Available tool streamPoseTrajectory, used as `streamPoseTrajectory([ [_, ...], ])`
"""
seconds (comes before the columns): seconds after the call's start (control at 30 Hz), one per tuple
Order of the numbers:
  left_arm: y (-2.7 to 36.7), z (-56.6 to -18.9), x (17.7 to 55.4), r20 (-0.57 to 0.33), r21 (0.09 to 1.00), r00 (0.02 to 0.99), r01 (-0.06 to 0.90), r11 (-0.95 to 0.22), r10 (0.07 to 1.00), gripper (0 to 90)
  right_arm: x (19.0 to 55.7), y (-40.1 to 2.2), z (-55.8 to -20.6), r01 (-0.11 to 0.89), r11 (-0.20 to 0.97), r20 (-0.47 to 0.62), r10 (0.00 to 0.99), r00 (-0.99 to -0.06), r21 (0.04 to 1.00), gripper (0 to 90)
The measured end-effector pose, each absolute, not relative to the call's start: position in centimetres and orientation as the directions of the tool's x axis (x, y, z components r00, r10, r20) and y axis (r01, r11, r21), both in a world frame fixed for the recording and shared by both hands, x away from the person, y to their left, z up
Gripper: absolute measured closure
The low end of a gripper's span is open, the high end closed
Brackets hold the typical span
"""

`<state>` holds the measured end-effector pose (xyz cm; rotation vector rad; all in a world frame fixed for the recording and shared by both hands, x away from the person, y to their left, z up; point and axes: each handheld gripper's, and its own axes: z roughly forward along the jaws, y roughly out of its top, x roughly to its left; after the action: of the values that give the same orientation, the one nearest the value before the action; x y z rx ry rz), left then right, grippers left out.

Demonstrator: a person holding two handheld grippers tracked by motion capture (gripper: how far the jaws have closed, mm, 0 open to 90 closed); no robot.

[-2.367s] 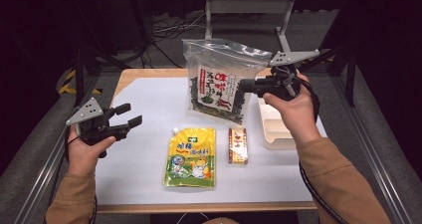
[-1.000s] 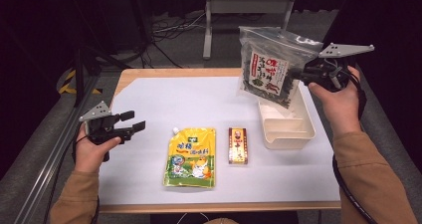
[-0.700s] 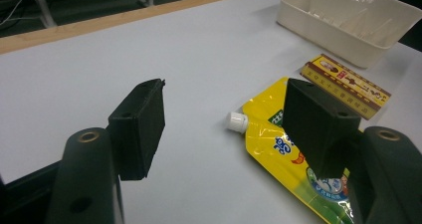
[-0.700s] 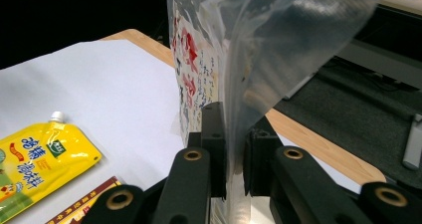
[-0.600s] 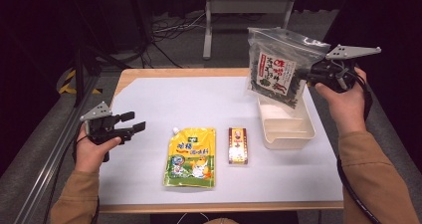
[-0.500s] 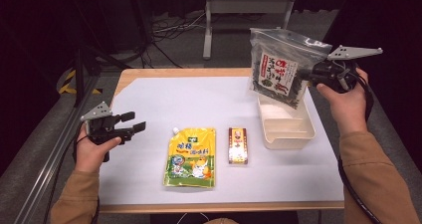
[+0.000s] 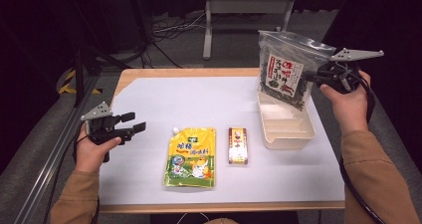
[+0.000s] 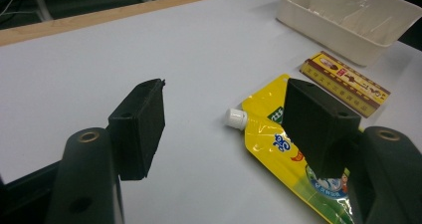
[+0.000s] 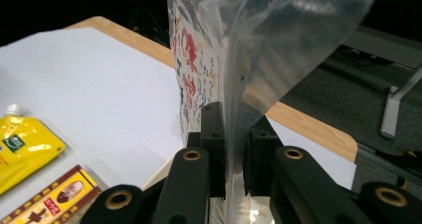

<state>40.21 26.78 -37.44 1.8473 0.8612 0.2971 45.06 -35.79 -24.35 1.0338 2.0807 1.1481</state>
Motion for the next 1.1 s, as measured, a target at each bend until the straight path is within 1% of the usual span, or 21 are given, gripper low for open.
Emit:
streamPoseTrajectory([
  [0.17,26.7,-37.5,40.2,-0.180,0.878,0.715,0.427,-0.218,0.675,34.1,45.4,-36.2,-24.7,0.371,0.327,-0.087,0.839,-0.537,0.869,81.5],
  [0.33,26.6,-37.5,40.3,-0.177,0.877,0.717,0.426,-0.223,0.674,34.1,45.7,-36.3,-25.2,0.388,0.339,-0.102,0.850,-0.517,0.857,81.0],
  [0.63,26.5,-37.6,40.3,-0.179,0.876,0.717,0.428,-0.223,0.674,34.1,46.1,-36.0,-26.3,0.409,0.349,-0.100,0.850,-0.517,0.843,80.3],
  [0.8,26.6,-37.6,40.3,-0.184,0.875,0.716,0.432,-0.220,0.674,34.1,46.4,-36.0,-27.6,0.437,0.338,-0.081,0.857,-0.508,0.834,79.4],
  [0.97,26.5,-37.6,40.3,-0.184,0.875,0.716,0.432,-0.219,0.674,34.1,46.5,-36.7,-27.9,0.464,0.305,-0.051,0.874,-0.484,0.831,77.6],
  [1.1,26.4,-37.7,40.4,-0.180,0.875,0.718,0.429,-0.225,0.672,34.1,46.4,-37.5,-28.3,0.504,0.274,-0.019,0.891,-0.454,0.819,74.0],
])
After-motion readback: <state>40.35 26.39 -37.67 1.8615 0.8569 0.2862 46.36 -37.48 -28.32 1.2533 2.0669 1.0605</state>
